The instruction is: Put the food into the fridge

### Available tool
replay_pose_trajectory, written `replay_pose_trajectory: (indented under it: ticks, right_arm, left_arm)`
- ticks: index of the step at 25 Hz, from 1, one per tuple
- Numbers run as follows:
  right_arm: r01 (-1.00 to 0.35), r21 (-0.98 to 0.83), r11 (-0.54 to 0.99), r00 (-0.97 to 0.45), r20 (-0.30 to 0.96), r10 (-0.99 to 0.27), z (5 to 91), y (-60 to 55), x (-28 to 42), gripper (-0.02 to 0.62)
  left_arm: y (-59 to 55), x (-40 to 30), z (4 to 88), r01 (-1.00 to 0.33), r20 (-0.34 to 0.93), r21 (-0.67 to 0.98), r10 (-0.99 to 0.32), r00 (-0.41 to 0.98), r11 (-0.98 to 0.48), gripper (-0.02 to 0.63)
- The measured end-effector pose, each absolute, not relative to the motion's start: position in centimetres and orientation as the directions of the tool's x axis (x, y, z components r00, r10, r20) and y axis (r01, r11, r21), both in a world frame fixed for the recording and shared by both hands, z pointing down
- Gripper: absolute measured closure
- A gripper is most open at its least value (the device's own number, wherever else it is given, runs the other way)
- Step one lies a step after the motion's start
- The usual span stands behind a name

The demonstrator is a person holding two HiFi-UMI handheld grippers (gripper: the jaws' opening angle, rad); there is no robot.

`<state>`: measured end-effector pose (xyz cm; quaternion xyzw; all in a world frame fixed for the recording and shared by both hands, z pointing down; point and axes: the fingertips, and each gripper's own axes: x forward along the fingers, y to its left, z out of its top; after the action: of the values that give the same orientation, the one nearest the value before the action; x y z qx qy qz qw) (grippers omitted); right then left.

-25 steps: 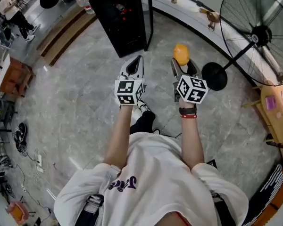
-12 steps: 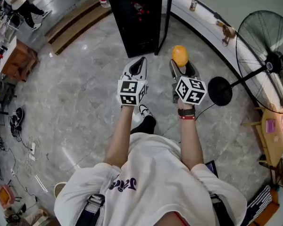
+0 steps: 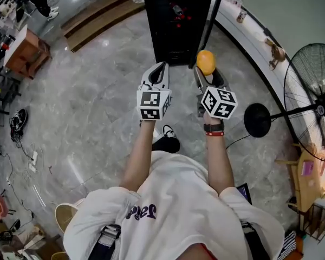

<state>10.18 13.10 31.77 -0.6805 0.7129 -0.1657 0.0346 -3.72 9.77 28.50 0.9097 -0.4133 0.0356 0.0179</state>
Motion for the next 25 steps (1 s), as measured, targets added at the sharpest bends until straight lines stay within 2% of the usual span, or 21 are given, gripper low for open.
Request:
replay_pose_trajectory:
  ticks: [10,18,25]
  right_arm:
    - [-0.961,-0.274,0.047,-0.12,0.254,-0.96,33.7,2.6,8.7,0.293]
    - [-0.962,-0.267,0.062,-0.131,0.249,-0.96,33.7,-4.2,10.1,0.294]
    - [-0.94,-0.33,0.081,-0.17,0.25,-0.953,34.2,-7.9,10.8,0.293]
  left_arm:
    - [0.4,-3.8,30.1,-0.768,0.085,0.036,-0.764,0.64,-0.639,0.588]
    - [-5.7,-2.9,30.8,-0.767,0.101,0.017,-0.763,0.639,-0.641,0.588]
    - [-9.4,-2.2,31.6,-0.767,0.109,0.046,-0.76,0.641,-0.64,0.588]
